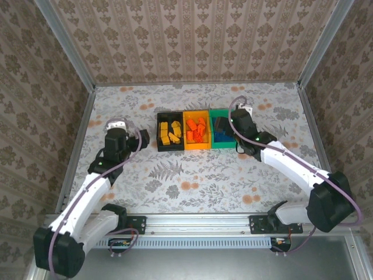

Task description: Sort the legos into containers by color

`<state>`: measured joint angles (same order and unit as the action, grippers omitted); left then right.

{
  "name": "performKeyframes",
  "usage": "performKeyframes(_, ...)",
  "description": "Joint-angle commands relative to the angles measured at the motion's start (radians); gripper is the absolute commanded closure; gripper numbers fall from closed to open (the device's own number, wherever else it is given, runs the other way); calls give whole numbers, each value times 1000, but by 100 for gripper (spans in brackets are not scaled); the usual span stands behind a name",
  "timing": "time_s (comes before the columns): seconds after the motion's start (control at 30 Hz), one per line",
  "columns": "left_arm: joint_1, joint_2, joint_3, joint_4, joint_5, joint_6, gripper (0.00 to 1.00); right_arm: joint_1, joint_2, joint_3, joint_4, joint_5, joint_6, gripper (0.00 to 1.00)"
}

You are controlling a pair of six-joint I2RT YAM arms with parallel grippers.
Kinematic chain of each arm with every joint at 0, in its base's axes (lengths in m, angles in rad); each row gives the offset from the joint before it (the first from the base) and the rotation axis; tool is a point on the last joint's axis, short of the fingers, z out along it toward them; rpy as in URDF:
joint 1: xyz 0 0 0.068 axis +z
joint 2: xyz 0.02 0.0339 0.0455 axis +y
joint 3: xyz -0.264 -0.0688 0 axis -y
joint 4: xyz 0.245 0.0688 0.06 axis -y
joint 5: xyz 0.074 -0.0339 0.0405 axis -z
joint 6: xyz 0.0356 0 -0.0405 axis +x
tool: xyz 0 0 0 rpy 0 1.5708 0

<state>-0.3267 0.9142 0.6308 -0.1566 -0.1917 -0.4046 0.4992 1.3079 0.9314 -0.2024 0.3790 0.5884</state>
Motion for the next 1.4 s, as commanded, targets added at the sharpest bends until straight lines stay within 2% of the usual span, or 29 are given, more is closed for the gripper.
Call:
performKeyframes(0.0, 39, 101, 39, 156, -157, 218, 0, 6, -59, -69, 49, 135, 42, 0)
performKeyframes(0.1, 104, 231, 92, 167, -215, 342, 0, 0, -68, -71, 19, 147, 23, 0)
performKeyframes(0.23, 184, 378, 67, 270, -259, 407, 0, -10, -64, -78, 14, 154, 4, 0)
performKeyframes(0.33, 208, 428, -21, 465, -166, 428, 0, -16, -75, -104, 43, 158, -5, 0)
performKeyframes(0.5, 214, 504, -154, 775, -133, 493, 0, -50, -101, -140, 90, 163, -16, 0)
performKeyframes(0.6, 232, 509, -170, 815, -65, 474, 0, -75, -125, -188, 172, 133, -45, 0)
performKeyframes(0.63, 234, 523, -198, 882, -35, 479, 0, -82, -135, -207, 202, 121, -59, 0)
performKeyframes(0.73, 233, 645, -315, 1230, -28, 493, 0, -117, -162, -240, 250, 112, -91, 0)
performKeyframes(0.77, 230, 650, -320, 1243, -45, 494, 0, -131, -172, -249, 265, 103, -121, 0)
performKeyframes(0.8, 233, 615, -295, 1129, -34, 467, 0, -145, -179, -252, 273, 102, -149, 0)
performKeyframes(0.9, 256, 626, -251, 1065, -37, 446, 0, -197, -200, -262, 305, 120, -255, 0)
performKeyframes(1.0, 278, 625, -250, 1063, -35, 417, 0, -255, -228, -342, 463, 154, -396, 0)
performKeyframes(1.1, 279, 626, -252, 1070, -33, 420, 0, -351, -230, -421, 570, 132, -440, 0)
performKeyframes(1.23, 279, 627, -252, 1070, -32, 418, 0, -434, -128, -480, 675, 73, -476, 0)
performKeyframes(1.37, 279, 626, -252, 1070, -32, 418, 0, -445, 11, -531, 874, -29, -491, 0)
